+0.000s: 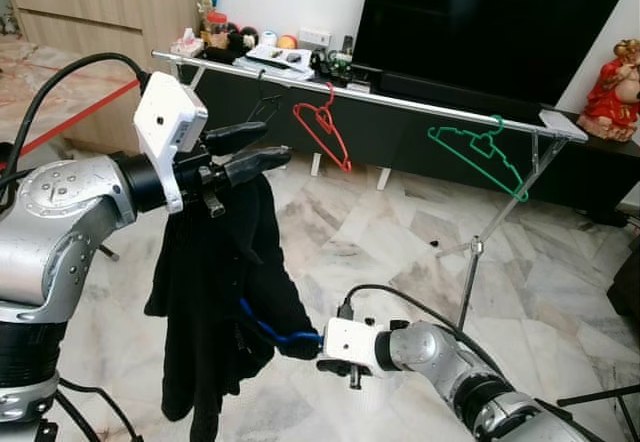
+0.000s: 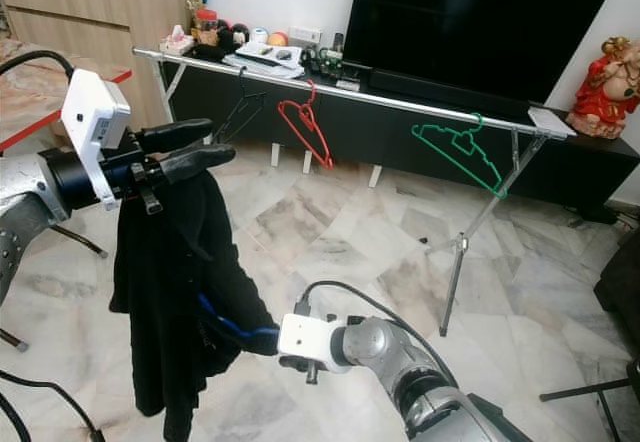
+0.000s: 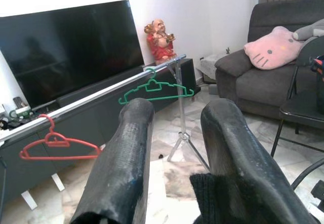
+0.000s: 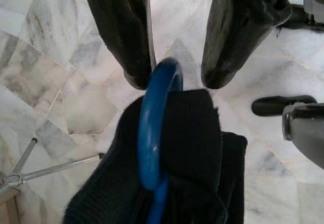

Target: Hang hanger

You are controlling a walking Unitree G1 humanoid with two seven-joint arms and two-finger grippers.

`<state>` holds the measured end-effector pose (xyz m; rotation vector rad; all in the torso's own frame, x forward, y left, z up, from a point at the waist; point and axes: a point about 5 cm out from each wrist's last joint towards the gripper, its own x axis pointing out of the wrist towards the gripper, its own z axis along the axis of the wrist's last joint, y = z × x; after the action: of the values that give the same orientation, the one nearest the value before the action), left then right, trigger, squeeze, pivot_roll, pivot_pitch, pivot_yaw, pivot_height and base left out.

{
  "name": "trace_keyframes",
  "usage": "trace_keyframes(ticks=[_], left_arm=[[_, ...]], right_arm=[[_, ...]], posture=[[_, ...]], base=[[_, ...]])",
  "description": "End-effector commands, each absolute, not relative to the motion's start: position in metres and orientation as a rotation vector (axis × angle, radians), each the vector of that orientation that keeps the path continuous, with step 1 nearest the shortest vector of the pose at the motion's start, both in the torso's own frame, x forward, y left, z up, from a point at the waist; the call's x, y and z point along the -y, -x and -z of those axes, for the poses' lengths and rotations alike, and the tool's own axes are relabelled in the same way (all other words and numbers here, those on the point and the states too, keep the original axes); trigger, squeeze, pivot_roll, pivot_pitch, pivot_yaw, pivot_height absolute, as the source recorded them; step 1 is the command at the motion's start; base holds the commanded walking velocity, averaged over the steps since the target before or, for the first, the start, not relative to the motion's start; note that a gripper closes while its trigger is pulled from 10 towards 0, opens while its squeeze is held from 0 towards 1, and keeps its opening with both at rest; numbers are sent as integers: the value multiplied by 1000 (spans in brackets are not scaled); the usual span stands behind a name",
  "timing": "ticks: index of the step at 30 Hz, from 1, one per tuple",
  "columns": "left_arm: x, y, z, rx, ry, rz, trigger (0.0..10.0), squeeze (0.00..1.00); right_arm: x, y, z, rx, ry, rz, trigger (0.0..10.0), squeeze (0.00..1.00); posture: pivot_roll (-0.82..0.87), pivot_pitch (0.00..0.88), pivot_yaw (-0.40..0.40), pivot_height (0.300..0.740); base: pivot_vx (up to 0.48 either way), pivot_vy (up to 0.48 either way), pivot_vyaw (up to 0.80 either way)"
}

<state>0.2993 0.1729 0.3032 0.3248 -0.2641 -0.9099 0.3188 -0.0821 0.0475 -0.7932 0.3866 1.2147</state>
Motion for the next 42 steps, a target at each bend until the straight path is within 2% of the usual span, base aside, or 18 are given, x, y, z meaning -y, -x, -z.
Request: trace_keyframes(ticks=[1,5,6,7,8,9,10,11,12,33,42], left_arm=[[-163,-294,-317,325,-351,946,10000,0],[-162,-295,-317,326,-348,944,10000,0],[-162,-295,-317,326,-347,943,10000,0],[-162,-295,-317,326,-346,943,10000,0],[-162,-295,-317,326,-346,944,10000,0],[-162,-295,-317,327,-346,944,10000,0],[-162,-295,-317,327,-346,945,10000,0],[-162,-295,-317,327,-345,945,10000,0],[-161,-295,-317,328,-345,945,10000,0],[-162,-296,-317,332,-339,938,10000,0],[-169,-298,-307,297,-337,897,10000,0]], right_arm=[[85,-321,-49,-395,761,-1192,10000,0],[84,-321,-50,-391,737,-1185,10000,0],[84,-321,-50,-389,734,-1180,9647,0],[84,-322,-50,-384,726,-1172,8863,0],[84,-322,-50,-382,721,-1168,8863,0],[83,-322,-51,-379,713,-1163,7176,0],[83,-322,-51,-377,707,-1161,7176,0],[83,-323,-52,-373,698,-1157,2980,0],[82,-323,-52,-372,677,-1153,0,0],[79,-318,-48,-408,621,-1195,0,0],[85,-332,-63,-388,749,-1165,0,0]], posture=[[262,0,-153,740],[261,0,-152,740],[261,0,-152,740],[261,0,-152,740],[261,0,-153,740],[261,0,-153,740],[261,0,-153,740],[261,0,-153,740],[261,0,-153,740],[261,0,-156,740],[250,0,-157,740]], base=[[0,0,0],[0,0,0],[0,0,0],[0,0,0],[0,0,0],[0,0,0],[0,0,0],[0,0,0],[0,0,0],[0,0,0],[0,0,0]])
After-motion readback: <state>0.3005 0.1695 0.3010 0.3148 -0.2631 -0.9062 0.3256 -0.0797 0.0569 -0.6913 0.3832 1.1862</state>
